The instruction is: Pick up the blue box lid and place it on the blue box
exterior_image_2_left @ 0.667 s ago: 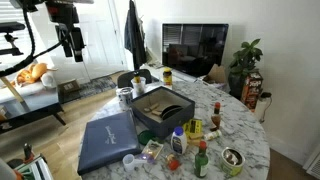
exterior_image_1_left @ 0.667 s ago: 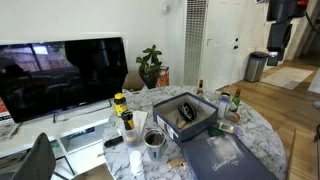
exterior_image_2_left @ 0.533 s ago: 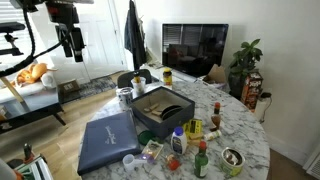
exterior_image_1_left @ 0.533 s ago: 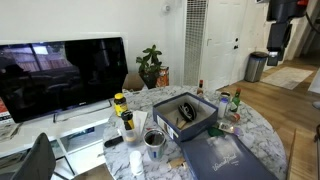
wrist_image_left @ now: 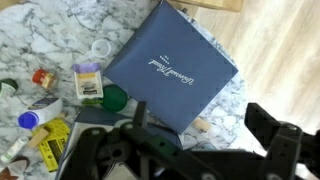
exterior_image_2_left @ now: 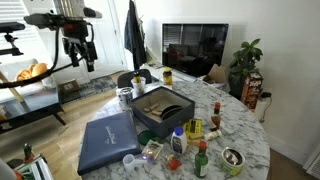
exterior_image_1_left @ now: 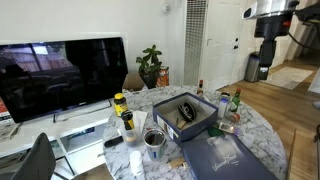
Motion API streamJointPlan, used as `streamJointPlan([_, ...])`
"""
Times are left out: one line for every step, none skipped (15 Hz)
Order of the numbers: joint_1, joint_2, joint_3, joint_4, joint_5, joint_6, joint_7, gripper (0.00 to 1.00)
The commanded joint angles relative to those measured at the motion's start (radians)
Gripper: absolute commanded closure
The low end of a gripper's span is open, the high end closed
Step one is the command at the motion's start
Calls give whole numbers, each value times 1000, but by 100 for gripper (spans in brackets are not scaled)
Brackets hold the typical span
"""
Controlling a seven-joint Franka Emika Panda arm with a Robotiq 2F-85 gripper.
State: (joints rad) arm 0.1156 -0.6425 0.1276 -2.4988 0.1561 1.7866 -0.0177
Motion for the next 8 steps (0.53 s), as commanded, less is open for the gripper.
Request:
streamJointPlan([61, 98, -39, -137, 22, 263, -196, 0])
streamJointPlan([75, 152, -44, -161, 16, 335, -251, 0])
streamJointPlan([92, 191, -54, -182, 21, 391, -305, 0])
streamJointPlan([101, 237, -61, -200, 23, 458, -344, 0])
streamJointPlan([107, 278, -63, -214, 17, 522, -373, 0])
streamJointPlan([106, 325, -64, -219, 6, 579, -390, 0])
streamJointPlan([115, 364, -74, -230, 18, 631, -430, 0])
streamJointPlan([118, 412, -79, -222, 20, 665, -463, 0])
